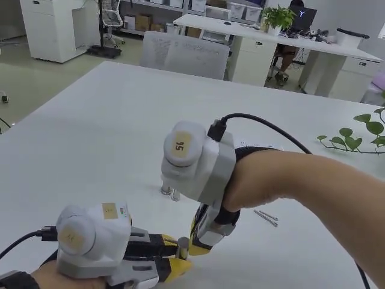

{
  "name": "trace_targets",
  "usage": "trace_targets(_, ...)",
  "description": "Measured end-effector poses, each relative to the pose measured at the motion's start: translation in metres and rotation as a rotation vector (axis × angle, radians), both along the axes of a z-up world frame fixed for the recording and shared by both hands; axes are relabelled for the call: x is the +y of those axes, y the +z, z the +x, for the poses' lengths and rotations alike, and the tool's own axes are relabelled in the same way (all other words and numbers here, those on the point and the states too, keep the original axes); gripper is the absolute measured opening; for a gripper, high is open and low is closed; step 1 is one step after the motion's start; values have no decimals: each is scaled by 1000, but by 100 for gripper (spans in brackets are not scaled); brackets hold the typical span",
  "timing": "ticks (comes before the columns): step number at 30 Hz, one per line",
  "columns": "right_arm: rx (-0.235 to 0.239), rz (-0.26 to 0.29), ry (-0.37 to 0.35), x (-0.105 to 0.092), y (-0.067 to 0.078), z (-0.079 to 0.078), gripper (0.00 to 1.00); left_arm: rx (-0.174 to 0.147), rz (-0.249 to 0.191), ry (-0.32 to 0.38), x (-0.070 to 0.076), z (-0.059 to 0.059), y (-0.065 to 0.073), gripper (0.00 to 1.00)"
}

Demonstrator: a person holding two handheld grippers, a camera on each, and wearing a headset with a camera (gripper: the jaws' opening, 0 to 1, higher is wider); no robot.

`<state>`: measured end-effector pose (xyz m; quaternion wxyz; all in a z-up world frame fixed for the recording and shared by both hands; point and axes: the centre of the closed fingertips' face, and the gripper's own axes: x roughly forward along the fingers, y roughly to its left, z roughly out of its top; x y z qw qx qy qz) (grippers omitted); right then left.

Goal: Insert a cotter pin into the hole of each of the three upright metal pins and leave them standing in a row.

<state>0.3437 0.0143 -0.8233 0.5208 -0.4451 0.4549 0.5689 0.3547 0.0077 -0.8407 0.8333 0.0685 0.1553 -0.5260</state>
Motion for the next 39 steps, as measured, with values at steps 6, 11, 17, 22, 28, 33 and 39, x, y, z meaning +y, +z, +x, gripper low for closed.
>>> trace_targets(6, 1, 0, 2, -1, 0, 0, 8, 0, 0, 0, 0, 0, 0, 11)
trace_targets(11, 1, 2, 1, -2, 1, 0, 9, 0, 0, 0, -1, 1, 0, 11)
trace_targets(17, 1, 0, 1, -7, 1, 1, 12, -1, 0, 0, -1, 1, 0, 11)
trace_targets(22, 8, -4, -1, -10, -1, 0, 12, -1, -1, 1, -1, 1, 0, 11)
trace_targets(28, 12, -2, -6, -11, -4, -1, 12, -3, 0, 1, -1, 1, 1, 11)
trace_targets(33, 9, -1, 3, -11, -5, -1, 10, -4, 1, 1, -1, 2, 1, 11)
trace_targets(39, 5, 6, 8, -9, -4, 0, 5, -4, 1, 1, -1, 2, 0, 11)
